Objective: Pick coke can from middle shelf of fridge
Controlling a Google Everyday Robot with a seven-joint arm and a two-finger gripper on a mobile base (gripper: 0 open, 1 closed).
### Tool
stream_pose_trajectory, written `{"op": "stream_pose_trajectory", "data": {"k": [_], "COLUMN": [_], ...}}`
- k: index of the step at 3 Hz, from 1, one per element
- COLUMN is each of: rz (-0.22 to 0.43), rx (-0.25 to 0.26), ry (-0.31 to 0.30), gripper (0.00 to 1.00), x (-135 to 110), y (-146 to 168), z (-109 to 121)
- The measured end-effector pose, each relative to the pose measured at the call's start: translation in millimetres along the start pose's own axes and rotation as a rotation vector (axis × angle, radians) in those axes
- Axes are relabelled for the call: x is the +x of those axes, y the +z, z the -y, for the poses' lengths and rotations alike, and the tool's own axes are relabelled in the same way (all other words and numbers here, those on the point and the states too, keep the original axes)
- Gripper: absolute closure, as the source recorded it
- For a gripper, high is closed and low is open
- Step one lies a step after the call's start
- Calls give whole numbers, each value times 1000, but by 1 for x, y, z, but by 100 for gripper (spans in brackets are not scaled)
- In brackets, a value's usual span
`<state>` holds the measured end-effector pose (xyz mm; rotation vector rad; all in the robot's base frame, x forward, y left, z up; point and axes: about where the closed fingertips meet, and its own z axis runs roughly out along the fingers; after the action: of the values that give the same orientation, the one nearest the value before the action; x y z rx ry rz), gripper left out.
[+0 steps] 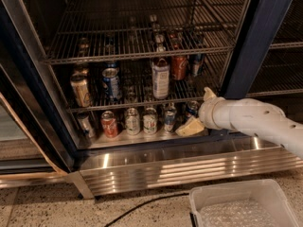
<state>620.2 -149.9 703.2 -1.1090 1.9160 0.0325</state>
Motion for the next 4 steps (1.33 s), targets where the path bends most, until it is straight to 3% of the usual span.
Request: {"op": "stream_pose_trajectory", "data": {"k": [2, 4], "rz": [145, 269], "rx": [50, 132], "ry": [107, 194], "gripper": [0, 0], "x": [-6, -6], "y": [5, -2], "z": [-8, -6]}}
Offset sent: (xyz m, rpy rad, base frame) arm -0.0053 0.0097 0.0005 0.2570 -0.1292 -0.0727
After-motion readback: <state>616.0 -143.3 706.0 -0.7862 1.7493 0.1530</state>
